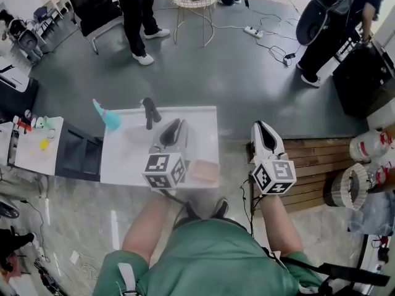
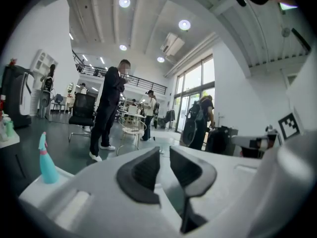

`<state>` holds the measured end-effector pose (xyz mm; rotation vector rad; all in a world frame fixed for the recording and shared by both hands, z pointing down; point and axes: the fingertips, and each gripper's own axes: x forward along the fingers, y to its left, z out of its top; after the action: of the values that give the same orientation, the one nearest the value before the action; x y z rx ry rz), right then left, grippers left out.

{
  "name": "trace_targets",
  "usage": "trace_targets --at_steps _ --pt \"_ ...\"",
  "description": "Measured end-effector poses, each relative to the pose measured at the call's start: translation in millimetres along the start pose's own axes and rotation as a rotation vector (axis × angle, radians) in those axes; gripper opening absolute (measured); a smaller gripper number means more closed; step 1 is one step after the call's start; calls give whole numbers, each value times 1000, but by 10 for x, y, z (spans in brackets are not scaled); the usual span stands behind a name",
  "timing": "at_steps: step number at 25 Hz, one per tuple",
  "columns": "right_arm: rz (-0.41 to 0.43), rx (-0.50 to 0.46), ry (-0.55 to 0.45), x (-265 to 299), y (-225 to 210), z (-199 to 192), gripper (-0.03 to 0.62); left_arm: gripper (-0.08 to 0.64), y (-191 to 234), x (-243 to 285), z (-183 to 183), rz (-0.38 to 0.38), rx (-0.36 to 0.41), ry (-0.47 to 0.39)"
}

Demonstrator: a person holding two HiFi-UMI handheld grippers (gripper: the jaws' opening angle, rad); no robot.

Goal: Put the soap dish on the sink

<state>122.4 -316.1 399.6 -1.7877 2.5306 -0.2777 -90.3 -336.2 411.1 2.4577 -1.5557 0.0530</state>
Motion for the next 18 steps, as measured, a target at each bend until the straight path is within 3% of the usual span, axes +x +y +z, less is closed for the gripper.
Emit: trace_targets --at_steps 12,18 --pt "20 -28 -103 -206 88 538 20 -2 -310 -244 895 -18 137 -214" --pt "15 -46 -156 -287 68 756 20 -2 -444 -318 1095 -32 193 -274"
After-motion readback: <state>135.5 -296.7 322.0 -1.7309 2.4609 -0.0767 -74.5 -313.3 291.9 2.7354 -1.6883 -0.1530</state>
